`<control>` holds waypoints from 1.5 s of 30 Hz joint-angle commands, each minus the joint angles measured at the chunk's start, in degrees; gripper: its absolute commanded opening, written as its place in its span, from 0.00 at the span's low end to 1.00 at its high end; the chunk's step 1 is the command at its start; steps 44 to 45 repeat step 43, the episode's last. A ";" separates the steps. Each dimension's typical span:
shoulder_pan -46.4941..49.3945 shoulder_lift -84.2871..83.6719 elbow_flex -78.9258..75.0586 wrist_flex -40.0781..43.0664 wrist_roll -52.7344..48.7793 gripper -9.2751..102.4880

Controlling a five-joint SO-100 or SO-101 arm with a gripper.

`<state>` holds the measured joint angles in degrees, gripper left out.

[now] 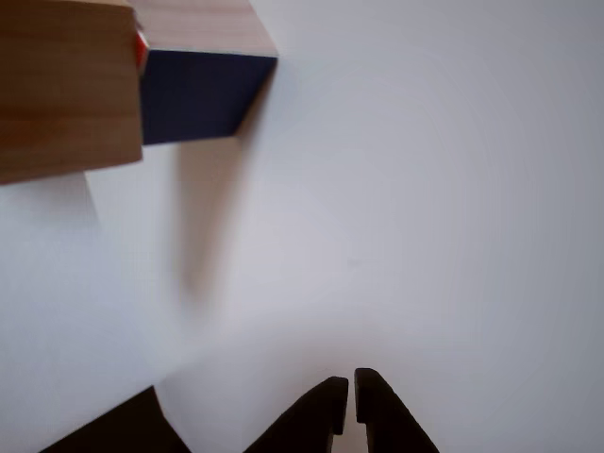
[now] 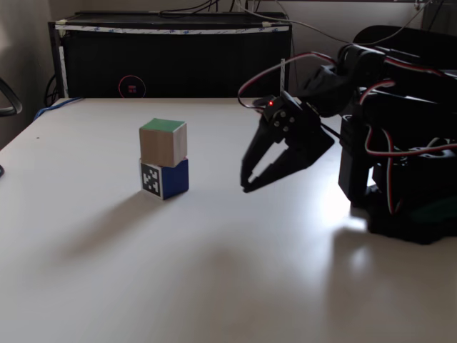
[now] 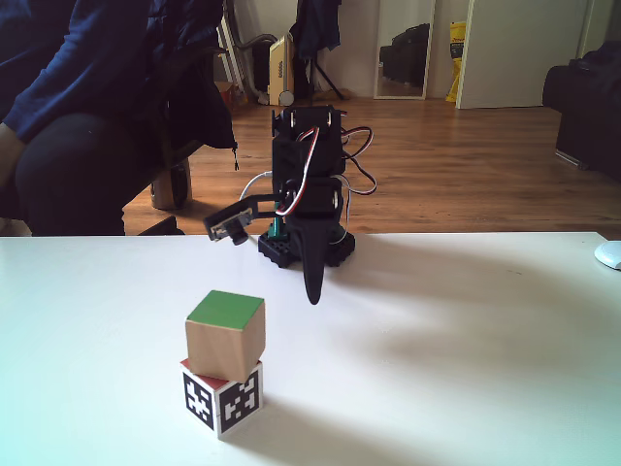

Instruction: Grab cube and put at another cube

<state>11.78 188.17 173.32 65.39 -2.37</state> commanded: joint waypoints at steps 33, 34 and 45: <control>-1.23 0.26 -3.25 8.53 -0.35 0.08; -1.32 0.26 -3.25 8.53 -0.44 0.08; -1.49 0.26 -3.25 8.53 -0.62 0.08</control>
